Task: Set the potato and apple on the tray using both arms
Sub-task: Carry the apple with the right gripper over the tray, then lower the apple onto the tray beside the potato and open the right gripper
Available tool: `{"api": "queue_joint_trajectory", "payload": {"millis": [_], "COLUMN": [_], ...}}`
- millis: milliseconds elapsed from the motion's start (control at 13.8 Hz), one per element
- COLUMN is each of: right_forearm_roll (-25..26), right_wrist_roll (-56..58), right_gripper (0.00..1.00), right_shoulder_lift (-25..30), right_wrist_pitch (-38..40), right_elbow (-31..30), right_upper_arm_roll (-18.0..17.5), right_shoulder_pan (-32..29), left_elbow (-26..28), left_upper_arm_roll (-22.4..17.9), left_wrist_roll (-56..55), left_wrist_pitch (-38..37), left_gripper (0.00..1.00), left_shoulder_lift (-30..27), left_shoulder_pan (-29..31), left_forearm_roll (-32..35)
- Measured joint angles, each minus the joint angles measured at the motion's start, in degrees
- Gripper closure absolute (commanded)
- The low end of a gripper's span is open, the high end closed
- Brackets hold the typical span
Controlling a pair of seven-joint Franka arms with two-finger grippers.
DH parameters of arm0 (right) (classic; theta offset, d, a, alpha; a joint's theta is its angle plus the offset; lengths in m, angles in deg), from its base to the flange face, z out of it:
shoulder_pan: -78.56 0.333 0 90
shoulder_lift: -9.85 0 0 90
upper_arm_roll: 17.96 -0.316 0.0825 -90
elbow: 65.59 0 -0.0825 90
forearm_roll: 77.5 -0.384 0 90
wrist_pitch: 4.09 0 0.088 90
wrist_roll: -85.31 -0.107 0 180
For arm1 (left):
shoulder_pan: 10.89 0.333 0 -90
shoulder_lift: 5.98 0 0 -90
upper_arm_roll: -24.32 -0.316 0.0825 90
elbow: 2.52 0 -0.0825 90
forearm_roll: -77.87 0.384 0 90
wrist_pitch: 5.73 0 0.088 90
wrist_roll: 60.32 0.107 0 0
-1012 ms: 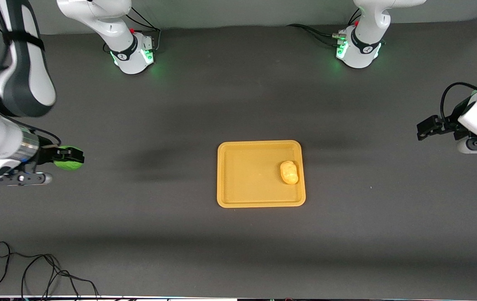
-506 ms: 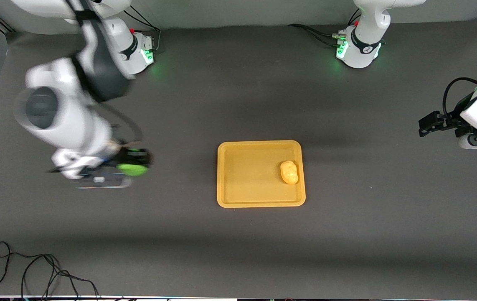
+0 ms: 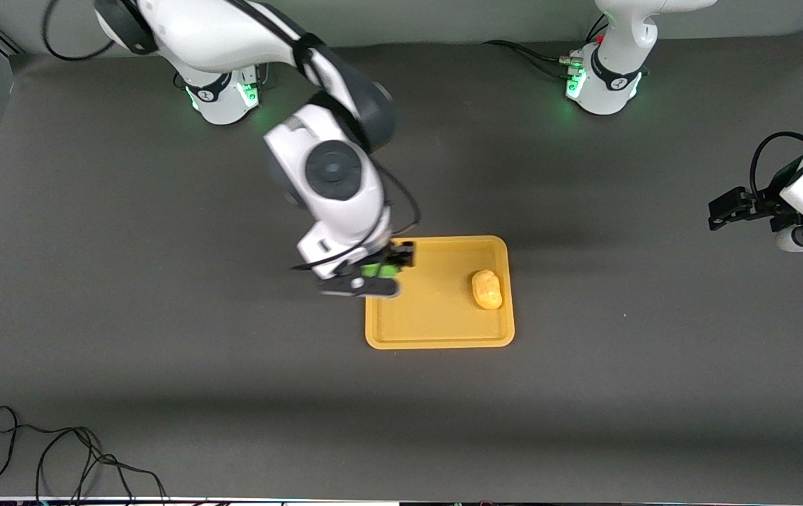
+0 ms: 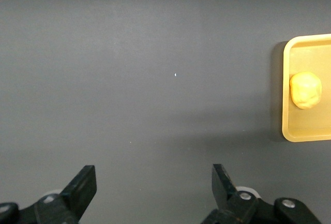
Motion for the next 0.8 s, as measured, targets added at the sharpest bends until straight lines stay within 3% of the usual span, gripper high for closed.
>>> {"api": "queue_joint_trajectory", "payload": {"millis": [506, 795], "right_forearm_roll": [2.83, 5.26], "right_wrist_roll": [-0.34, -0.34], "right_gripper": [0.64, 0.64], "right_shoulder_lift": [-13.67, -17.80], "right_wrist_pitch": [-13.62, -16.46], "right_elbow": [0.93, 1.04], "right_upper_arm_roll": [-0.61, -0.31], "right_shoulder_pan": [4.60, 4.66], "left_elbow": [0.02, 0.03], "left_upper_arm_roll": [0.01, 0.01], "left_wrist_roll": [0.06, 0.08], "left_wrist_pitch": [-0.05, -0.06], "left_gripper": [0.00, 0.00], "left_shoulder_lift": [0.39, 0.78], "left_shoulder_pan": [0.04, 0.05], "left_forearm_roll": [-0.02, -0.04]}}
